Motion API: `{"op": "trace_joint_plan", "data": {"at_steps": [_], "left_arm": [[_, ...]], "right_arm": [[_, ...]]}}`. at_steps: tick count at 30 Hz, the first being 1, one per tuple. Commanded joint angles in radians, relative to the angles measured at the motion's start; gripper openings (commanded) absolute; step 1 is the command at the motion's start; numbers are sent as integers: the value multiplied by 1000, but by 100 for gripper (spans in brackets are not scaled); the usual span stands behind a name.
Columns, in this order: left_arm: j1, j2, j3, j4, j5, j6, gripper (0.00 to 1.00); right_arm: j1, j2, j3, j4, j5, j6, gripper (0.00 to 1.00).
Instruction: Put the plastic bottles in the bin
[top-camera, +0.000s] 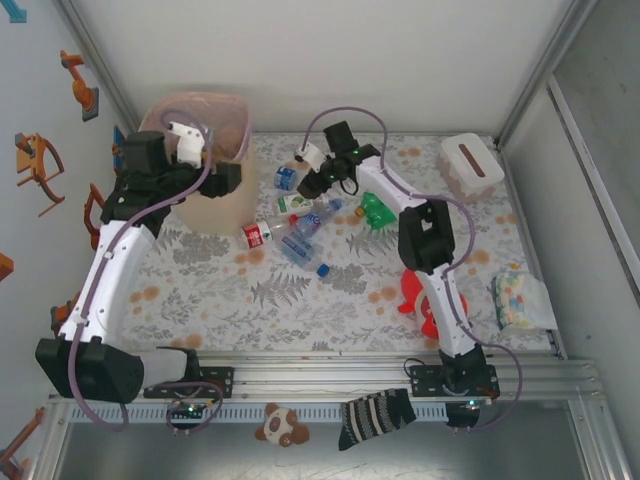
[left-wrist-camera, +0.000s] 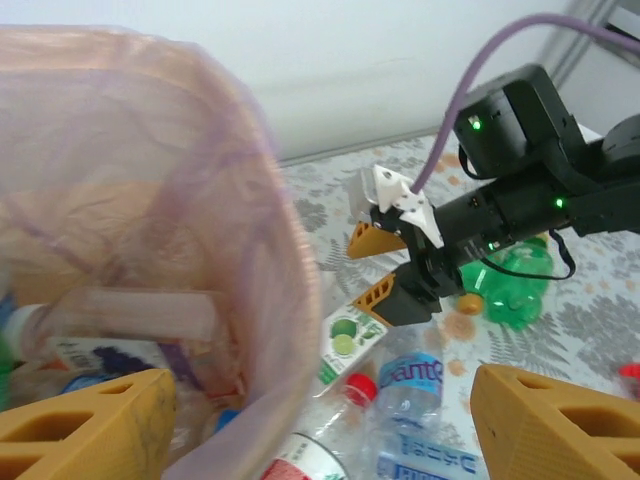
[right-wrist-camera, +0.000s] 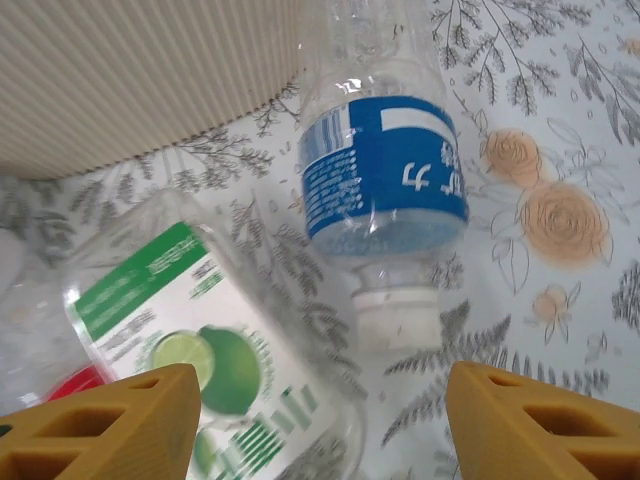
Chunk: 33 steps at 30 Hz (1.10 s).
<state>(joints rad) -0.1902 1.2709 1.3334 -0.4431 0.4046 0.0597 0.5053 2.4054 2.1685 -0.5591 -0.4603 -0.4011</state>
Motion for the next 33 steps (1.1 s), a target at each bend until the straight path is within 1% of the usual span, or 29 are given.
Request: {"op": "trace_joint_plan", "data": {"at_steps": [1, 5, 7, 10, 13, 15, 17, 18, 20, 23, 24, 25, 28, 30, 32, 33], "left_arm": [[-75, 24, 75, -62, -94, 13, 76], [-164, 75, 146, -103, -172, -22, 76], [-209, 124, 192, -125, -214, -68, 71], [-283, 191, 237, -128, -320, -124, 70], [-344, 274, 289, -110, -401, -192, 72], [-384, 323, 306, -57, -448, -250, 74], [-420, 365, 314, 6, -562, -324, 74], [-439, 396, 331, 24, -621, -363, 73], [-468, 468, 392, 12, -720, -437, 71], [-492, 614, 558, -83, -806, -544, 69], [-499, 672, 629, -139, -855, -592, 69], [-501, 723, 705, -194, -877, -626, 69], [-505, 919, 962, -352, -944, -693, 70], [-504, 1066, 1183, -513, -1011, -767, 71], [-501, 1186, 1368, -612, -1053, -833, 72], [-499, 1224, 1417, -635, -1062, -870, 72]], "right_arm": [[-5, -188, -103, 123, -10, 149, 65], [-12, -312, -211, 136, 74, 236, 63], [-23, -378, -260, 125, 134, 291, 62], [-46, -478, -340, 119, 211, 369, 60], [-60, -589, -440, 120, 269, 389, 60], [-66, -663, -506, 118, 318, 389, 60], [-78, -728, -559, 113, 364, 400, 60], [-87, -763, -586, 112, 383, 409, 60], [-107, -823, -638, 114, 410, 428, 60], [-128, -906, -707, 117, 438, 437, 59], [-136, -930, -727, 117, 446, 437, 59], [-140, -948, -739, 117, 450, 434, 59], [-150, -994, -779, 113, 463, 426, 59], [-157, -1015, -796, 101, 475, 420, 59], [-161, -1032, -810, 96, 479, 414, 59], [-165, -1038, -816, 94, 480, 411, 59]]}}
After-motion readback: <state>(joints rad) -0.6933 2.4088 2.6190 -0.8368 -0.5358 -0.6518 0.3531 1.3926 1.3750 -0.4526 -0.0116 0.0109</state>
